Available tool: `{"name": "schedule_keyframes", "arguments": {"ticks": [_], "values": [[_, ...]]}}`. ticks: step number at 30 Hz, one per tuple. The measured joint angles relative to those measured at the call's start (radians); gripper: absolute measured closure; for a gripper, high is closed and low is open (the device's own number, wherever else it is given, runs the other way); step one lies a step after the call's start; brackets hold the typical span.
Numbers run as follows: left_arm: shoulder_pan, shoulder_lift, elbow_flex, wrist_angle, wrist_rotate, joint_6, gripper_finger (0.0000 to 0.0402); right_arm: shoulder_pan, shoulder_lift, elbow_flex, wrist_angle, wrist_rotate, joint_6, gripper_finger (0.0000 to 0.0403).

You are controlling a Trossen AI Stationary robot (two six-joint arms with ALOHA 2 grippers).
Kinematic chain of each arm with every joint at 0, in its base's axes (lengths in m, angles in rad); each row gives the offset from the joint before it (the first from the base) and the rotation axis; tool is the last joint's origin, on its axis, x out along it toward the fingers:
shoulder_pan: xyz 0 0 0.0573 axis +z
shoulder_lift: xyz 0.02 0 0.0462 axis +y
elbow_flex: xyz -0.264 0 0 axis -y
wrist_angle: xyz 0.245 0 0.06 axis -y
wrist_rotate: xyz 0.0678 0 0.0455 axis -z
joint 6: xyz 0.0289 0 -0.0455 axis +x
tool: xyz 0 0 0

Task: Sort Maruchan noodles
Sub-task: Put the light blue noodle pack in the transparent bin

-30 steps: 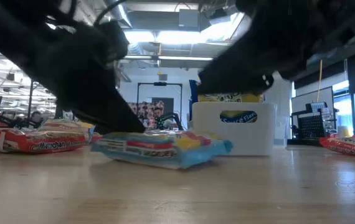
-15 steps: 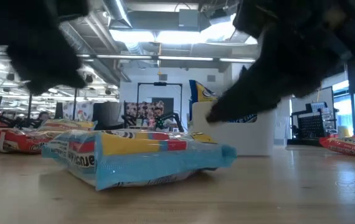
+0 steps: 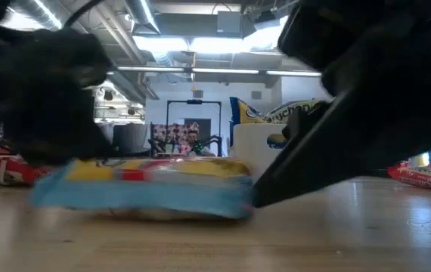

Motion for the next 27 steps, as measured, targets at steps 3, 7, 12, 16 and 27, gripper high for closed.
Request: {"name": "schedule_keyframes", "arguments": {"ticks": [3, 7, 12, 16, 27], "values": [[0.048, -0.002, 0.0, 0.024, -0.037, 0.06, 0.0305, 0.012, 0.016, 0.047, -0.026, -0.052, -0.017, 0.0231], [0.11, -0.009, 0.001, 0.115, 0.042, 0.222, 0.0305, 0.012, 0.015, 0.1, -0.112, -0.072, -0.062, 0.0231], [0.147, -0.06, 0.0, 0.124, 0.217, 0.312, 0.0305, 0.011, -0.026, 0.179, -0.342, -0.071, -0.118, 0.0231], [0.127, -0.131, 0.0, 0.089, 0.237, 0.321, 0.0305, 0.011, -0.076, 0.219, -0.537, -0.015, -0.143, 0.0231], [-0.037, -0.081, -0.001, 0.109, 0.266, 0.179, 0.0305, -0.047, -0.118, 0.19, -0.648, 0.199, -0.093, 0.0231]]}}
